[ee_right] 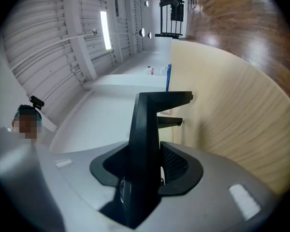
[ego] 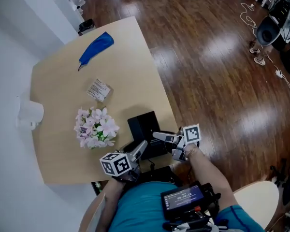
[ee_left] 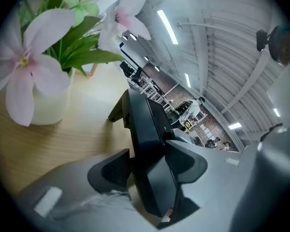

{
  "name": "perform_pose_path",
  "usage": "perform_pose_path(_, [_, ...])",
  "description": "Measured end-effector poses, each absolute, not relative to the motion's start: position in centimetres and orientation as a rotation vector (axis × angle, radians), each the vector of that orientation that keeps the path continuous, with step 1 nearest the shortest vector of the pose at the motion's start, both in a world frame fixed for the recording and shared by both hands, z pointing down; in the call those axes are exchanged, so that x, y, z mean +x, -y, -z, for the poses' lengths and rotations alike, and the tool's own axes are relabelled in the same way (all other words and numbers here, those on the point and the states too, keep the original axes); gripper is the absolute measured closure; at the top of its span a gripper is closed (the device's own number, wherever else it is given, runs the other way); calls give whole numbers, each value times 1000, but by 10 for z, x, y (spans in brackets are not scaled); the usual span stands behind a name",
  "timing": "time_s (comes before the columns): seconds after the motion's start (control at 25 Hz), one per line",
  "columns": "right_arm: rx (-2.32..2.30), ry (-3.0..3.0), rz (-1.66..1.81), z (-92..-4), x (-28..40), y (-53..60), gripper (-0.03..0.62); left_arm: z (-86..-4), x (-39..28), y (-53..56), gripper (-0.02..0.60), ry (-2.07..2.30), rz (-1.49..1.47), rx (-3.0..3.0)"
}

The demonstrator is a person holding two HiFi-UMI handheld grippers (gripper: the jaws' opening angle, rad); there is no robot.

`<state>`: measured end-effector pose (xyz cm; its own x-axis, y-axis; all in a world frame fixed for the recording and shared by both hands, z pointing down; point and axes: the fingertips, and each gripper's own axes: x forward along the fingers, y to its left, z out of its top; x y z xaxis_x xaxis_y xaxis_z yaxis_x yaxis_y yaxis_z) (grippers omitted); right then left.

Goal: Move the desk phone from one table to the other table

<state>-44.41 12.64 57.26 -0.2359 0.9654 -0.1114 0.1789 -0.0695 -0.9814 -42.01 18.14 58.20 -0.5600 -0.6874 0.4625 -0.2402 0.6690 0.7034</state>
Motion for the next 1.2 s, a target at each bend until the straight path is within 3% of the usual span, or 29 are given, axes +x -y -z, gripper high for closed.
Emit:
perform_pose_path(0.36, [-1272, 1527, -1309, -585, -456, -125, 425, -604, -424, -173, 330, 2089, 775, 667])
perform_pose_path(0.6, [-1168, 1756, -910, -601, -450, -127, 382, -609, -423, -167, 333, 2088, 713, 669])
perform_pose_path(0.88, [-1031, 1879, -829, -608, -450, -113, 354, -608, -425, -162, 336, 2104, 664, 683])
perform_pose_path(1.0, [-931, 1954, -690, -614, -448, -96, 319, -607, -428, -162, 366, 2113, 646, 684])
perform_pose_path(1.2, [-884, 2077, -426, -610, -444, -91, 343, -606, -430, -165, 370, 2117, 624, 699])
